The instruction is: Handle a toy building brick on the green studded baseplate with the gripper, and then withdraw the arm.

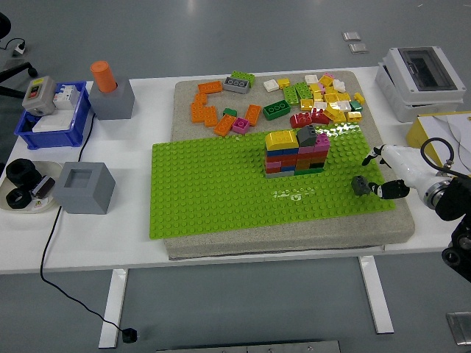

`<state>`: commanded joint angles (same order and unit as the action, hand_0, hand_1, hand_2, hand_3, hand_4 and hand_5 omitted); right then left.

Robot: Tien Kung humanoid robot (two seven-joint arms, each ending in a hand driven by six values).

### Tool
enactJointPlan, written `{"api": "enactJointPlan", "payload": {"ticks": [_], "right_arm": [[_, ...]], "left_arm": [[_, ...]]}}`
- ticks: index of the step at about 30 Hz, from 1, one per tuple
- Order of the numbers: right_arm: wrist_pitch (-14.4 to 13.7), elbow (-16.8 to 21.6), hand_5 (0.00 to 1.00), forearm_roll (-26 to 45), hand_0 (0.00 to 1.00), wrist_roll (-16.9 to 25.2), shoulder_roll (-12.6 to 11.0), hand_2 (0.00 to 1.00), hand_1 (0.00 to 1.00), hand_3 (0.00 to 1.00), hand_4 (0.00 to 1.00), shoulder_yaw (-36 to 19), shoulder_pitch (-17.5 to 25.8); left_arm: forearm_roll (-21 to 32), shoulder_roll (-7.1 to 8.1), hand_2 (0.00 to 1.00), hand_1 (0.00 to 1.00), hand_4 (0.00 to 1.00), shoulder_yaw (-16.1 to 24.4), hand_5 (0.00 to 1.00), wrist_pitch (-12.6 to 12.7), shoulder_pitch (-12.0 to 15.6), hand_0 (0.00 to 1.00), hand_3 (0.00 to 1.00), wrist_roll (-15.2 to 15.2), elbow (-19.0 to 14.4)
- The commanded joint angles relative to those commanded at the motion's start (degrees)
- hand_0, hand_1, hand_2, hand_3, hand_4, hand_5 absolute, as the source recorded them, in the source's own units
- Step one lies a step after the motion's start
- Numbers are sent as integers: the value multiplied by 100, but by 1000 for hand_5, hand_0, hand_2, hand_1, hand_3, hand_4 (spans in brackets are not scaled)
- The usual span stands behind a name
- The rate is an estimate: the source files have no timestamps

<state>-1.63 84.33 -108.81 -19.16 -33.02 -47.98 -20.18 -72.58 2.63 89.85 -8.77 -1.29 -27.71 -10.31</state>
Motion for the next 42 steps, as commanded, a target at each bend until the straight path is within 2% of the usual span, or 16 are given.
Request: {"api": "enactJointPlan", "payload": {"ticks": [21,22,27,28,39,40,42], "right_arm": [[88,-350,24,253,678,20,115,807,740,684,729,398,-244],[87,-360,16,262,677,24,120,805,741,653,749,405,-249],[80,-422,16,302,677,48,141,805,741,653,749,436,-264],[78,-438,27,311,678,54,147,806,742,627,748,437,-266],[34,-608,38,409,680,124,218,802,742,607,742,447,-280],[30,-616,85,416,680,129,223,802,742,595,720,449,-281],[19,-633,85,432,680,140,232,802,742,595,720,453,-284]], "left_arm": [[-48,11,729,676,998,19,960,16,-24,665,861,32,0],[-49,11,728,675,998,19,962,17,-26,665,861,33,0],[-55,13,728,675,998,17,962,22,-32,665,861,43,0],[-57,13,727,675,998,16,960,22,-33,666,859,45,0],[-87,13,727,675,998,20,961,31,-33,665,857,73,0],[-92,13,724,675,998,21,962,32,-32,666,854,75,0],[-98,12,724,675,998,22,962,34,-32,666,854,81,0]]}}
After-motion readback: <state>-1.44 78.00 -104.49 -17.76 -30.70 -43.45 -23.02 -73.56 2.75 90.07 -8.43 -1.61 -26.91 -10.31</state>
